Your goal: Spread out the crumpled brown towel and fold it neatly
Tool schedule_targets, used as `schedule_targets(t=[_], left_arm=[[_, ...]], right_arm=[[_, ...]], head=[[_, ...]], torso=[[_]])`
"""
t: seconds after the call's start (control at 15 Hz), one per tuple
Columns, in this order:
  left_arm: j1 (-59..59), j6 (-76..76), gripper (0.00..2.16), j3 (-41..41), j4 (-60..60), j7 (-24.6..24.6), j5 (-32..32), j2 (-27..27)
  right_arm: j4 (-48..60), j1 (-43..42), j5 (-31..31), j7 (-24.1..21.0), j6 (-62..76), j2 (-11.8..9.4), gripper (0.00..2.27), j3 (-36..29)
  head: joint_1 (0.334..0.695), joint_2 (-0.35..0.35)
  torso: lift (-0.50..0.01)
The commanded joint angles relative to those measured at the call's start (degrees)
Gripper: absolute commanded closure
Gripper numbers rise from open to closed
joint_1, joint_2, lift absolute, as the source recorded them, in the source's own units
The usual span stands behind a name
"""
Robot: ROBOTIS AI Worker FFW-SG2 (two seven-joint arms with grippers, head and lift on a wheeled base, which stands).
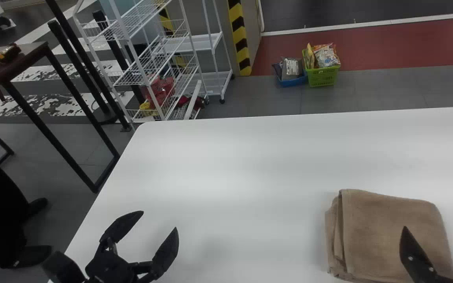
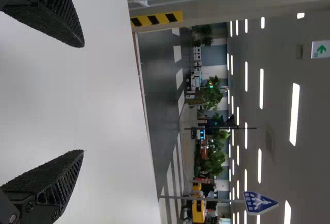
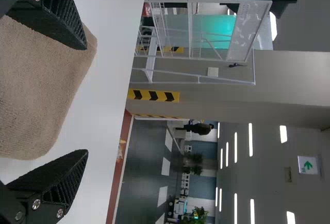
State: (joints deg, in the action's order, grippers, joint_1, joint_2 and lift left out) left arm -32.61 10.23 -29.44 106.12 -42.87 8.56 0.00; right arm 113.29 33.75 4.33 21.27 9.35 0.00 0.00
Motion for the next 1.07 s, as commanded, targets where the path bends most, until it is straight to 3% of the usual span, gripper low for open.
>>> schedule_targets(t=[0.0,1.0], left_arm=[[0.0,0.0,0.08,0.0,0.0,0.0,0.0,-0.1],[0.0,0.0,0.08,0.2,0.0,0.0,0.0,-0.1]], right_arm=[[0.0,0.0,0.0,0.0,0.0,0.1,0.11,0.0],[-0.3,0.0,0.0,0.0,0.7,0.1,0.11,0.0]], head=[[0.695,0.313],[0.695,0.312]], torso=[[-0.128],[-0.128]])
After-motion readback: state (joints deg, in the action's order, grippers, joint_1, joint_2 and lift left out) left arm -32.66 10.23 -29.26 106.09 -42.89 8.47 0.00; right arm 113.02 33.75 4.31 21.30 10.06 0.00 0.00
